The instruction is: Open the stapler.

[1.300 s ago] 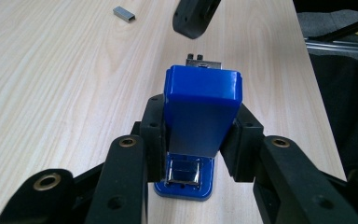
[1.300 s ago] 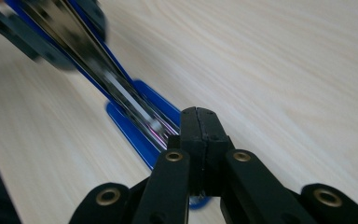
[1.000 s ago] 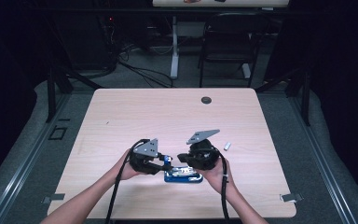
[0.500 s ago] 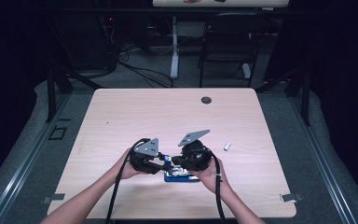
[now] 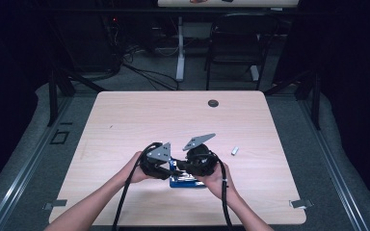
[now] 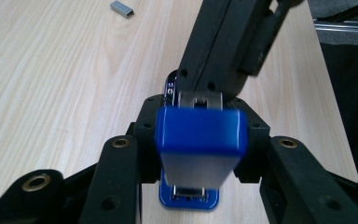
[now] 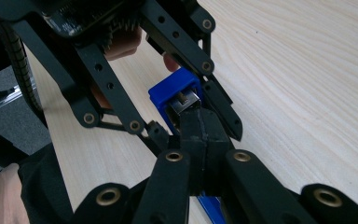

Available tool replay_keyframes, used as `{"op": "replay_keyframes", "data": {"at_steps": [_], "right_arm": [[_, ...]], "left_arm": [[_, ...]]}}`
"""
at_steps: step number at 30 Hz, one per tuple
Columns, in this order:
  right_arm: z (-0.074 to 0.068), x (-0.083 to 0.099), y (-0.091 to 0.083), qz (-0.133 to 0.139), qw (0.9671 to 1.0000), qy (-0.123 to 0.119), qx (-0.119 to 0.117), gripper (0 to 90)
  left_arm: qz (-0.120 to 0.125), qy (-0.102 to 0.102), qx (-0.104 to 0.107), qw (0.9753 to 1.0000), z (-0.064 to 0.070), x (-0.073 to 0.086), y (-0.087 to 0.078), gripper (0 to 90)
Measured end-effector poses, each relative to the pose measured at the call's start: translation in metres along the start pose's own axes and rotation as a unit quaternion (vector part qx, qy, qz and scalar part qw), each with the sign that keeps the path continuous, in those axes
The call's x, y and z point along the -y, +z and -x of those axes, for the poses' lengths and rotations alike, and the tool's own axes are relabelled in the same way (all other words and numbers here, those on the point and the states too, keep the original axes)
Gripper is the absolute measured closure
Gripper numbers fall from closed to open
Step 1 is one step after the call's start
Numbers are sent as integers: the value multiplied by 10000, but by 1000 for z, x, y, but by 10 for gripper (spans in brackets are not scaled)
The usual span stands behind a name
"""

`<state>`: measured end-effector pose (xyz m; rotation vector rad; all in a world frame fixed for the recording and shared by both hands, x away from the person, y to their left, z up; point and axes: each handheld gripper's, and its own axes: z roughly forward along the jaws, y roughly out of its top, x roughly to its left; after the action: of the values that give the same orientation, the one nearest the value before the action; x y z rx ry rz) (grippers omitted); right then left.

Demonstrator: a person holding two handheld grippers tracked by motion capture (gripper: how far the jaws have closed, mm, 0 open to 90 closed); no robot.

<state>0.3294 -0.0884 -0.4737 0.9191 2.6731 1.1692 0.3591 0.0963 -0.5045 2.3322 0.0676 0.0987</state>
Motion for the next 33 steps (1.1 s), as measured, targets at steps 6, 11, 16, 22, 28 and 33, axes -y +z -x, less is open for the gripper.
{"op": "replay_keyframes", "data": {"at_steps": [6,11,16,22,28,33], "right_arm": [[3,0,-3,29,10000,33,-28,900],[12,5,-16,95,9999,109,42,900],[30,22,-25,-119,9991,273,318,900],[46,45,-6,-775,9951,381,479,900],[46,49,7,-1164,9912,249,577,900],[43,49,15,-1330,9889,137,645,900]], "left_arm": [[-23,8,-27,10000,0,-1,1,650],[-7,10,-24,10000,0,1,-1,652],[6,3,5,10000,-1,3,-2,653],[12,51,-17,10000,0,2,-1,654],[-53,36,-43,10000,2,1,-1,653],[-102,78,-58,9999,2,-1,0,654]]}}
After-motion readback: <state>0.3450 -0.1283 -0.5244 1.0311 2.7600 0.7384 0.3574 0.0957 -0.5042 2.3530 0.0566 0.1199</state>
